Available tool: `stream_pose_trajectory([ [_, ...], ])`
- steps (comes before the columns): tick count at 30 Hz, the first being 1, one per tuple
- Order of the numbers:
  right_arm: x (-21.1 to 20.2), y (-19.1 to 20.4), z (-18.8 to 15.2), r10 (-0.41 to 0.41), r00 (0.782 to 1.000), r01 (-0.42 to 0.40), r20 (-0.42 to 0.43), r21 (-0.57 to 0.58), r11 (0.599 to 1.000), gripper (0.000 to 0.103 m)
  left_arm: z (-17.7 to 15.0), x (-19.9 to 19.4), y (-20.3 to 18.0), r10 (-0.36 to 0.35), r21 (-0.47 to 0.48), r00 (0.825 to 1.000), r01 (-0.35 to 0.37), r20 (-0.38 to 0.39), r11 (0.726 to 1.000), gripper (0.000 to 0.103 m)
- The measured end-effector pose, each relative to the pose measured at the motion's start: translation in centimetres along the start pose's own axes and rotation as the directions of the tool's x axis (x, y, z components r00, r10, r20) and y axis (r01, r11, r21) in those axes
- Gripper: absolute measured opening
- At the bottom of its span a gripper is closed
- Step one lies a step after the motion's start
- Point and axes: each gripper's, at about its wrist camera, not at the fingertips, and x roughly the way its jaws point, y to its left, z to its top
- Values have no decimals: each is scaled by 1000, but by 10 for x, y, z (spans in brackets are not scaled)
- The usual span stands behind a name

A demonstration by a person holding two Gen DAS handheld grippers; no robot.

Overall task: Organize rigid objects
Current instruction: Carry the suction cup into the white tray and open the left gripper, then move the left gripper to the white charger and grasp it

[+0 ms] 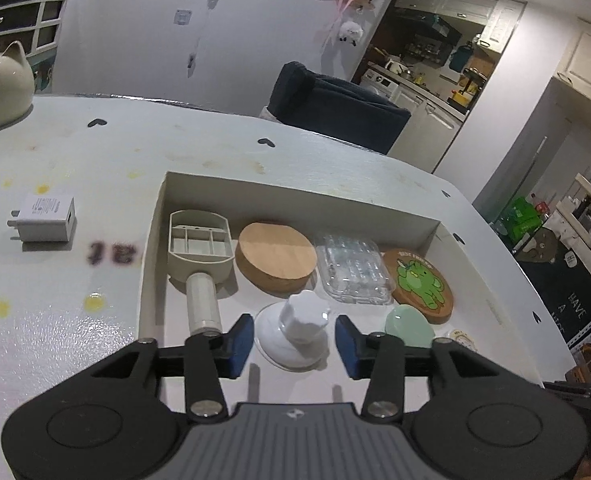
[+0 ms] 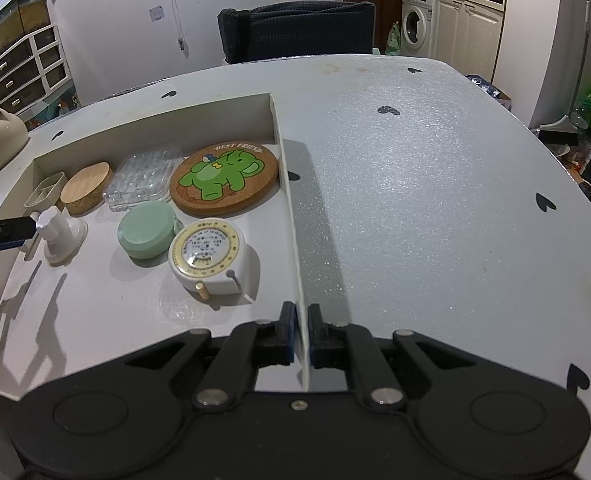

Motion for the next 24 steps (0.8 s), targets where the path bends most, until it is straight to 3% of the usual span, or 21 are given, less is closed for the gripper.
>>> stream_pose_trajectory([
  [4,0,0,0,0,1000,0,0,-1,1000,8,0,-9,-7,-17,25,1000,17,11,1000,60],
  [9,0,0,0,0,1000,0,0,-1,1000,8,3,-30,-12,-27,44,998,25,53,999,82],
  [15,0,0,0,0,1000,0,0,-1,1000,8,1,-58,0,29,41,993,-34,110,999,100],
  [24,1,0,0,-1,1000,1,0,-1,1000,8,-3,-73,54,187,-38,974,-184,130,982,103],
])
